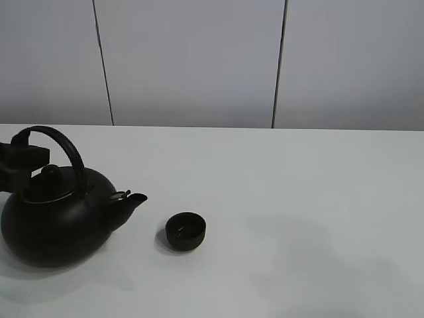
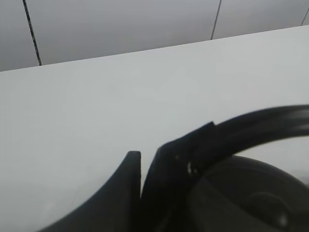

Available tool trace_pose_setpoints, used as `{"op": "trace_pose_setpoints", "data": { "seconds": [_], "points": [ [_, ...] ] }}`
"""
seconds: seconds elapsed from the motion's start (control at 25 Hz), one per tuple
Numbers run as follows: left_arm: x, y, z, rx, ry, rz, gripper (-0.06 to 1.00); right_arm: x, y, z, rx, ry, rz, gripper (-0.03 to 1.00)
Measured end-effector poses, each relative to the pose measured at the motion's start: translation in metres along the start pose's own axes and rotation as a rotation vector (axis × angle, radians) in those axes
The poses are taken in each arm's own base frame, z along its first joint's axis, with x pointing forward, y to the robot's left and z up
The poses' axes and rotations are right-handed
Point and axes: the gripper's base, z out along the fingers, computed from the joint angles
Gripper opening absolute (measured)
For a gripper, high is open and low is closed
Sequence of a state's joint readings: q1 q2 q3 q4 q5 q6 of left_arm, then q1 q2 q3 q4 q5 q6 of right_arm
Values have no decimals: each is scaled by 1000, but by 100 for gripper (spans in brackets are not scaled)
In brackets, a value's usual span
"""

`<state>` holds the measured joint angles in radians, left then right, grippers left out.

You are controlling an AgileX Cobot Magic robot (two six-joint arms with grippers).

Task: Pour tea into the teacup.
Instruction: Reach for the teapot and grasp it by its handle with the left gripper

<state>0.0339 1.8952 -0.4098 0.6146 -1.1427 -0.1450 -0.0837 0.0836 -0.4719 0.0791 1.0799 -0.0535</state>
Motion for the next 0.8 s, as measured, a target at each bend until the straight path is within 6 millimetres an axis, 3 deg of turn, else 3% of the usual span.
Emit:
{"op": "trace_pose_setpoints", "data": {
  "seconds": [0.48,0.8],
  "points": [
    [-8,0,-5,-8,38,45,13,0,0,0,0,0,0,49],
    [-56,-16,-9,38,-76,192,12,0,0,0,0,1,0,49]
  ]
}}
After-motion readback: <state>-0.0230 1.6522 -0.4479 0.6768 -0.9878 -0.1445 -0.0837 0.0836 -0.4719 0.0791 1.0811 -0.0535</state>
